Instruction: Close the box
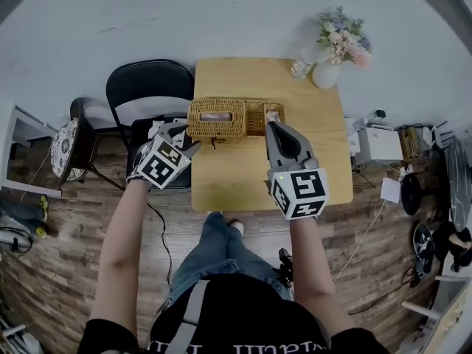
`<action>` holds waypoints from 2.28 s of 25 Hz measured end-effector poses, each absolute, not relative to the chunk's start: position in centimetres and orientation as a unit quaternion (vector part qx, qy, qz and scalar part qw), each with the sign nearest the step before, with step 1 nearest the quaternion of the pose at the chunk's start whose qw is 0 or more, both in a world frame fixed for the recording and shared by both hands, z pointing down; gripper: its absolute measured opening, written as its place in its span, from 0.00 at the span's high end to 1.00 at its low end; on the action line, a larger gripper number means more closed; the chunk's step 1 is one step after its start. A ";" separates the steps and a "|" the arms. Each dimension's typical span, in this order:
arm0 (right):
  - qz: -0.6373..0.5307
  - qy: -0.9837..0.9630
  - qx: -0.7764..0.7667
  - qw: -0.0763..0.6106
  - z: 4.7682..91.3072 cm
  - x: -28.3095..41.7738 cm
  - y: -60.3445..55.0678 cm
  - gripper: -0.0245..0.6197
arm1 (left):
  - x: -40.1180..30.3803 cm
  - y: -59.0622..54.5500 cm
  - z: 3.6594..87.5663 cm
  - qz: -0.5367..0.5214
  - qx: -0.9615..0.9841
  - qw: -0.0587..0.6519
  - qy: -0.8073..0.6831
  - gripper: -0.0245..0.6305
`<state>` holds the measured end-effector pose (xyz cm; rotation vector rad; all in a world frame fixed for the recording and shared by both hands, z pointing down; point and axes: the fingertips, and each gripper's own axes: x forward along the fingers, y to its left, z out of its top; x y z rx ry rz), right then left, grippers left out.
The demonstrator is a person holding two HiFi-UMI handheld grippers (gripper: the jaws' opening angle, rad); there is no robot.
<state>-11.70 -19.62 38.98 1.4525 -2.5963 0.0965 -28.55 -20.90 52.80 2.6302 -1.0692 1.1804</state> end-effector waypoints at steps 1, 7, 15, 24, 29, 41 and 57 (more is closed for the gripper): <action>0.030 -0.870 0.485 0.083 38.9 -11.7 -19.3 0.94 | -28.6 -20.7 52.3 0.372 0.856 0.035 -0.358 0.65; 0.006 -0.872 0.481 0.092 38.4 -11.9 -18.3 0.94 | -28.7 -19.9 49.5 0.315 0.858 0.026 -0.404 0.65; -0.023 -0.889 0.454 0.051 36.2 -13.5 -16.7 0.94 | -30.1 -19.6 45.1 0.232 0.861 0.016 -0.452 0.65; -0.070 -0.874 0.477 0.058 32.8 -15.2 -16.8 0.94 | -32.0 -19.9 37.5 0.101 0.860 -0.006 -0.500 0.65; -0.088 -0.864 0.493 0.053 30.4 -15.2 -17.0 0.94 | -32.1 -19.6 34.2 0.073 0.859 -0.044 -0.504 0.65; -0.138 -0.838 0.527 0.028 25.5 -14.1 -16.9 0.94 | -32.3 -19.1 28.0 0.021 0.854 -0.122 -0.506 0.71; -0.151 -0.827 0.541 0.008 23.4 -13.0 -16.7 0.94 | -32.7 -18.9 23.5 -0.016 0.828 -0.140 -0.543 0.94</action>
